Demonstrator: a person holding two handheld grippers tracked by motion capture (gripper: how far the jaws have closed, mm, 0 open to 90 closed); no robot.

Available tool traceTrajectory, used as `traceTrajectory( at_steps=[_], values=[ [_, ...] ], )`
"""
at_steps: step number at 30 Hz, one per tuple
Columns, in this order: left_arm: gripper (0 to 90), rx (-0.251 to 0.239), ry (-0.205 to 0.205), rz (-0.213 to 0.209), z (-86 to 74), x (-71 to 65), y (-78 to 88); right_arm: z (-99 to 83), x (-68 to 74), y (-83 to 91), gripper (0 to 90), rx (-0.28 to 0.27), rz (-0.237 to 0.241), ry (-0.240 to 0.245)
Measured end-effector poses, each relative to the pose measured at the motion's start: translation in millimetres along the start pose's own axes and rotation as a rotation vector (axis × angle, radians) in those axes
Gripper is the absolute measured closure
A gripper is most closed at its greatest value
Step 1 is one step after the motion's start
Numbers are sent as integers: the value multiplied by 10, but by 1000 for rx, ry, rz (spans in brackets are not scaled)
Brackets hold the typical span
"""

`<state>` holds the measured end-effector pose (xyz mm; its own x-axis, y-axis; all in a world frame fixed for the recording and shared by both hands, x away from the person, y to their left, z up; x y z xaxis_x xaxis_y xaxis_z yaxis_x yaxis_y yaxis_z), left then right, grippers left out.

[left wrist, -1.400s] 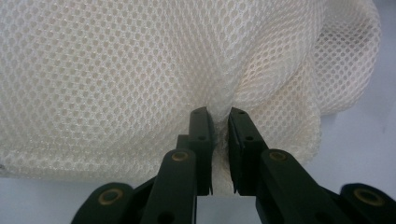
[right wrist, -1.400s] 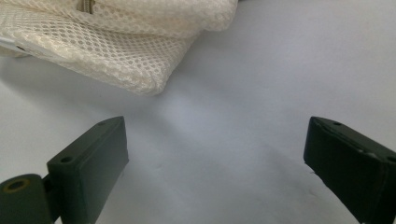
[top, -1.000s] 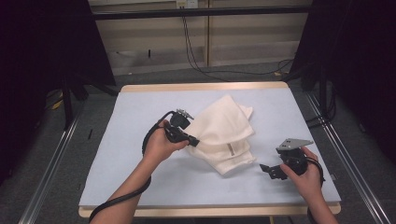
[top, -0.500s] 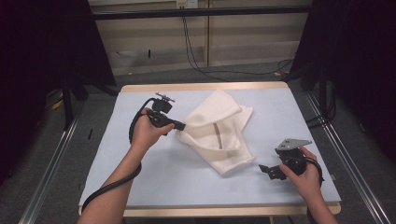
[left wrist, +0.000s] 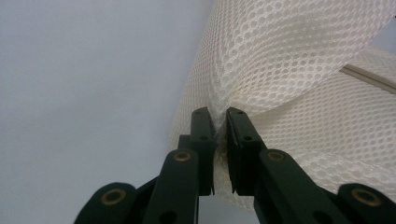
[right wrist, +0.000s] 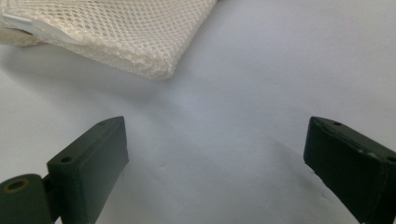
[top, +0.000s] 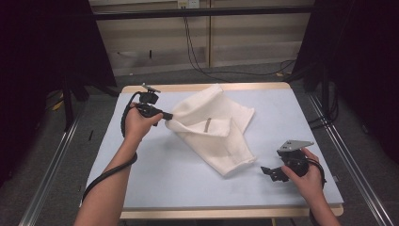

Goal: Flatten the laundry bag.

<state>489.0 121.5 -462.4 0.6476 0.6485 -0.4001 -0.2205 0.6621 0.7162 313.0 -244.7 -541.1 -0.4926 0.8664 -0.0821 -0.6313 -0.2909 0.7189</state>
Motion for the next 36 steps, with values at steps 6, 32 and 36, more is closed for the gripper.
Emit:
traceTrajectory(
  at_steps=[6,32,36],
  values=[
    [815,8,5,34,26,167,5,-8,-6,7,61,6,5,-7],
    [365,-96,13,139,-15,558,439,12,49,-35,61,5,14,12],
    [304,-107,7,131,-29,508,480,7,43,-46,61,10,7,15]
  ],
)
Point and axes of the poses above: each handheld gripper's, and its own axes: y roughly backward along the jaws, z roughly out of its top, x roughly to its left, the point moved 9 cm from there along -y, roughly forward along the jaws, and after that the axes turned 8 degrees about -z, right-handed, at the moved point
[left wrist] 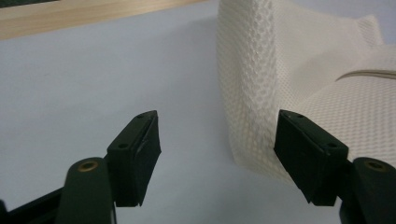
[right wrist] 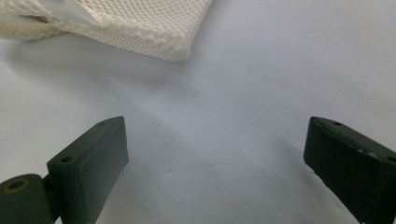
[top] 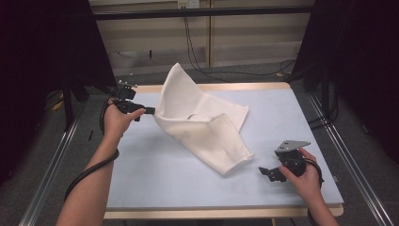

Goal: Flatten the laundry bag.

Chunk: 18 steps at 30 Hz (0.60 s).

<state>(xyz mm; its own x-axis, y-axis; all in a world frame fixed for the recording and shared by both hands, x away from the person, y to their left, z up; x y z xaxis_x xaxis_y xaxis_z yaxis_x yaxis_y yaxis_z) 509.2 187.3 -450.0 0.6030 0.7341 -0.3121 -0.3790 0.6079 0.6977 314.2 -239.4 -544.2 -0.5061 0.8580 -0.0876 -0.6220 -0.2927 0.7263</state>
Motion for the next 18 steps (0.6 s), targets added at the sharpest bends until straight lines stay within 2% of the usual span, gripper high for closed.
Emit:
traceTrajectory(
  at_steps=[3,4,6,9,10,11,12,18],
  values=[
    [275,38,-21,-11,-72,-18,2,12,15,-8,61,-1,4,1],
    [266,32,-7,-14,-84,-28,-7,13,22,-7,61,2,0,-3],
    [266,57,-19,-26,-149,-26,-3,26,37,-10,61,-3,5,8],
    [261,42,-6,-25,-197,-37,-24,50,51,-13,60,-9,7,11],
    [261,59,-20,-31,-226,-34,-17,50,51,-13,60,-9,7,11],
    [260,43,-6,-34,-240,-54,-38,52,57,-17,60,-7,11,9],
    [257,60,-26,-37,-268,-51,-36,55,61,-20,61,-4,11,4],
    [245,77,-37,-71,-393,-149,-135,92,70,-30,58,-13,13,1]
  ],
)
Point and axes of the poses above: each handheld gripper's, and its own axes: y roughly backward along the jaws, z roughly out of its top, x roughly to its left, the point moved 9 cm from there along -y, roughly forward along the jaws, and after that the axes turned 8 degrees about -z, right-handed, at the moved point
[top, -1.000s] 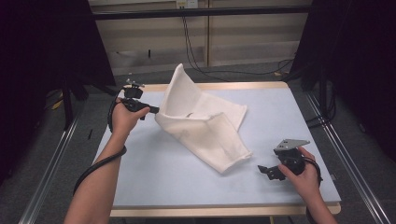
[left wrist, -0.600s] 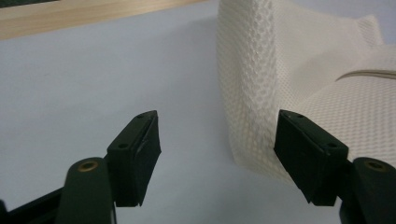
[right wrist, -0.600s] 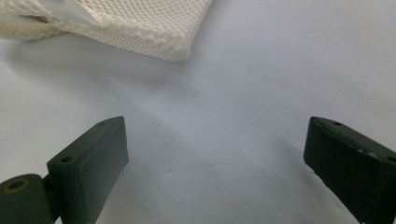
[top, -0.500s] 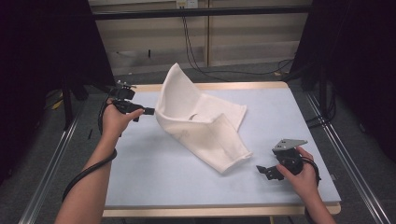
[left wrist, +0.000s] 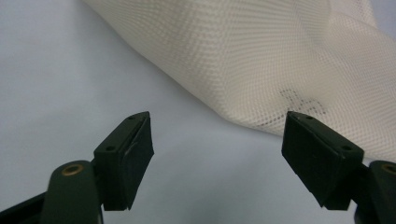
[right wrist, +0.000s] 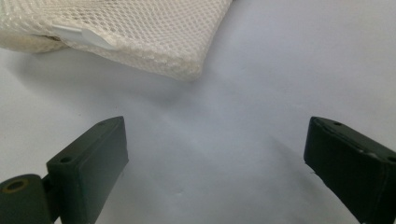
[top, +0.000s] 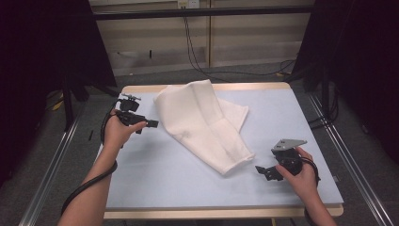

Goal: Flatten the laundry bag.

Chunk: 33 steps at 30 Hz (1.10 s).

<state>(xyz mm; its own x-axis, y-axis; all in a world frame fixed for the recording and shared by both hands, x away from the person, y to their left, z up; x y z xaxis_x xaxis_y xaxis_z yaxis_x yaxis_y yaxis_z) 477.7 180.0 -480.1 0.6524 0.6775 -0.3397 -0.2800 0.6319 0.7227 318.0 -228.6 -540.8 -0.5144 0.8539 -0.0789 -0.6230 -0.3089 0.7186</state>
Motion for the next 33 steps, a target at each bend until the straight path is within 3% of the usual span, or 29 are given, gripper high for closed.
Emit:
traceTrajectory(
  at_steps=[6,7,13,17,21,22,24,25,28,33],
  values=[
    [234,4,-6,-41,-124,-153,-149,84,5,-14,59,-24,2,-10],
    [233,17,-26,-42,-152,-161,-159,96,10,-20,60,-22,-1,-17],
    [216,4,-50,-48,-231,-239,-201,209,56,-101,77,-28,-27,-14],
    [197,5,-90,-44,-294,-311,-187,258,90,-144,93,-24,-14,-17],
    [183,8,-125,-49,-382,-393,-172,329,107,-153,136,-31,3,-54],
    [178,-14,-107,-48,-390,-422,-184,350,112,-160,150,-35,10,-52],
    [169,-1,-132,-44,-442,-443,-191,387,117,-181,163,-23,11,-48],
    [169,-13,-118,-50,-459,-471,-208,408,121,-190,173,-21,9,-52],
    [169,36,-147,-49,-514,-477,-244,491,126,-214,221,-24,26,-82],
    [164,24,-148,-52,-523,-520,-248,626,109,-267,294,-31,22,-88]
  ],
)
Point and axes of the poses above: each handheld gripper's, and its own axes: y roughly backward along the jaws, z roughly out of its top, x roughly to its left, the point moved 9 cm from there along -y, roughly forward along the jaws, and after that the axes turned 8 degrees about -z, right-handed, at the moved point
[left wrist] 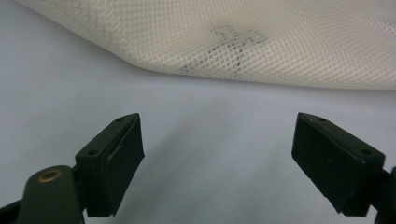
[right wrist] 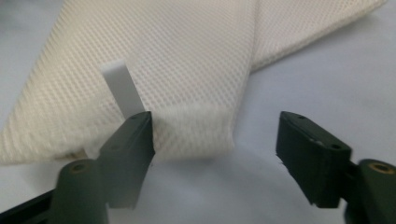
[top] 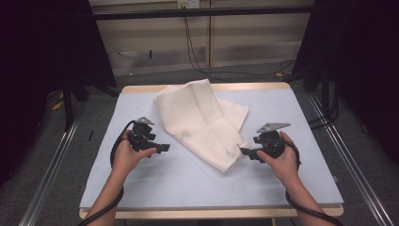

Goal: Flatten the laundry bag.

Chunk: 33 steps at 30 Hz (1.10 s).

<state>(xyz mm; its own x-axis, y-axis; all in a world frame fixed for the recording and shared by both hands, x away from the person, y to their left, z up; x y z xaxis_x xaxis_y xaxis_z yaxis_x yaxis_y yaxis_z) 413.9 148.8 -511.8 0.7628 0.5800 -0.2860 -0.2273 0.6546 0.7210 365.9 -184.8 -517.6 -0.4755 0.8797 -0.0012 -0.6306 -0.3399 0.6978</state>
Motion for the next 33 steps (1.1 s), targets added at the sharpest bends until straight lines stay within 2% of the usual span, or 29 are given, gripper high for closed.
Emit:
traceTrajectory(
  at_steps=[4,6,11,12,13,14,16,18,19,21,23,27,29,31,33],
  values=[
    [164,3,-10,-3,-12,-45,-1,106,3,-46,290,3,1,-10],
    [163,9,-13,-8,-20,-55,2,157,6,-77,303,1,-8,2],
    [159,0,-8,-23,-23,-81,29,210,93,-178,320,26,10,10],
    [158,-18,-4,-18,-13,-83,32,224,111,-201,326,22,18,12],
    [158,-13,-3,-26,-14,-88,46,240,131,-226,332,28,19,15],
    [158,-24,-5,-10,-8,-78,50,249,137,-245,341,33,10,23],
    [158,-29,-5,-21,-4,-87,57,279,159,-293,367,40,11,30],
    [158,-19,-14,-19,-11,-76,66,324,183,-355,387,38,23,27],
    [159,-15,-5,-21,-16,-81,69,335,183,-374,392,41,20,16],
    [158,-16,-6,-21,-22,-76,66,364,171,-419,493,45,21,12],
    [159,-18,-2,-24,-29,-79,61,395,134,-466,482,49,-7,19],
    [159,-32,0,-20,-20,-78,54,480,66,-529,523,24,-20,-13],
    [159,-18,-7,-26,-24,-82,64,496,10,-577,518,31,-44,-19],
    [159,-27,-8,-21,-18,-91,53,502,-6,-631,540,41,-34,-48],
    [159,-17,-11,-31,-22,-105,57,489,-9,-695,549,59,-41,-42]
  ],
)
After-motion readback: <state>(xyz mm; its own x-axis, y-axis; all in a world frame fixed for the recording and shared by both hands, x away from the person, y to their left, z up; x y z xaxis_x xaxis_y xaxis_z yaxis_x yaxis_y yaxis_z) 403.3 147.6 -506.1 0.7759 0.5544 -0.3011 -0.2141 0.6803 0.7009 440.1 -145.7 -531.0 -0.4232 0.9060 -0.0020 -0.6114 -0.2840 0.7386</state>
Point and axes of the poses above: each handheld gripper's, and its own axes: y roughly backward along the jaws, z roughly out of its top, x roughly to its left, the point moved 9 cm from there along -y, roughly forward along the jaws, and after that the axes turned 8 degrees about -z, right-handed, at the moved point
